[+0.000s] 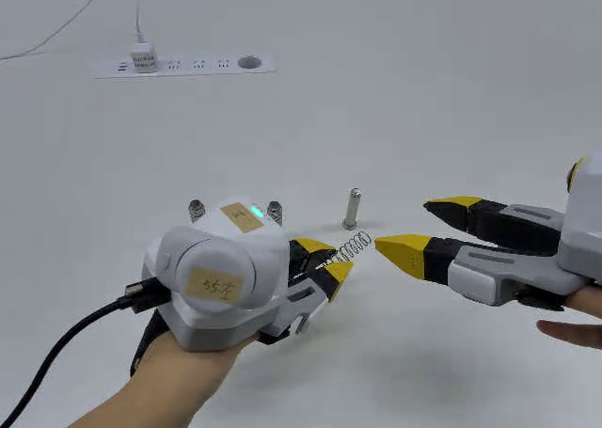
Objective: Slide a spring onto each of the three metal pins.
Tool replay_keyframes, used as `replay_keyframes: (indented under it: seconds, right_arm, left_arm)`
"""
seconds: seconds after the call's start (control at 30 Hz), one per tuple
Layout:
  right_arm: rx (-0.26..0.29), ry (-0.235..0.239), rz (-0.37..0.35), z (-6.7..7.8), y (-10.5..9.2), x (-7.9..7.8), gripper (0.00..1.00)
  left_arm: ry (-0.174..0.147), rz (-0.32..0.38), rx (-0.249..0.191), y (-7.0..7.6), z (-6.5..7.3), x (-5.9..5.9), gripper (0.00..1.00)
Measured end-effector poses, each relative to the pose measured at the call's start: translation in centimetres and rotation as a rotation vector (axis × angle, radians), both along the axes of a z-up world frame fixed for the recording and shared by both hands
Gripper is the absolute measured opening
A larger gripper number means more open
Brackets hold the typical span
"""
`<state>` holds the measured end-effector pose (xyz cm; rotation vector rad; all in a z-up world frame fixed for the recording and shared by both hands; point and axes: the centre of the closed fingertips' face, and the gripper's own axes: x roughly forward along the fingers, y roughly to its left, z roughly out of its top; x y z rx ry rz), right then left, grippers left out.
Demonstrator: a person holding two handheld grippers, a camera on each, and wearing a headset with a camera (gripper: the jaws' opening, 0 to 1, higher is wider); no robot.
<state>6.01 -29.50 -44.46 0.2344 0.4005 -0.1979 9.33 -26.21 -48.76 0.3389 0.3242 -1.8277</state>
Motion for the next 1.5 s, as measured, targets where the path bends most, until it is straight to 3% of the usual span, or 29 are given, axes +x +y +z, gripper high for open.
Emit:
replay_keyframes:
  seconds: [0.47,0.67,1.13,1.23,1.37,1.5]
  right_arm:
    - [0.071,-0.027,0.066,0.3,2.3,2.5,0.34]
    - [0.162,-0.074,0.058,0.8,2.9,3.3,0.33]
    - [0.299,-0.116,0.081,1.3,4.0,4.6,0.24]
    - [0.390,-0.143,0.082,1.6,4.6,4.8,0.21]
    - [0.399,-0.152,0.078,1.7,4.7,4.9,0.19]
    - [0.507,-0.188,0.057,1.9,4.5,4.9,0.17]
  left_arm:
    - [0.084,0.061,-0.066,1.9,2.3,0.8,0.10]
    - [0.115,0.081,-0.110,2.3,3.7,1.1,0.10]
    - [0.135,0.081,-0.163,2.8,4.8,1.3,0.10]
    - [0.138,0.068,-0.170,2.8,5.1,1.1,0.10]
    - [0.139,0.058,-0.182,2.9,5.4,1.0,0.10]
    - [0.143,0.051,-0.191,2.9,5.7,1.0,0.10]
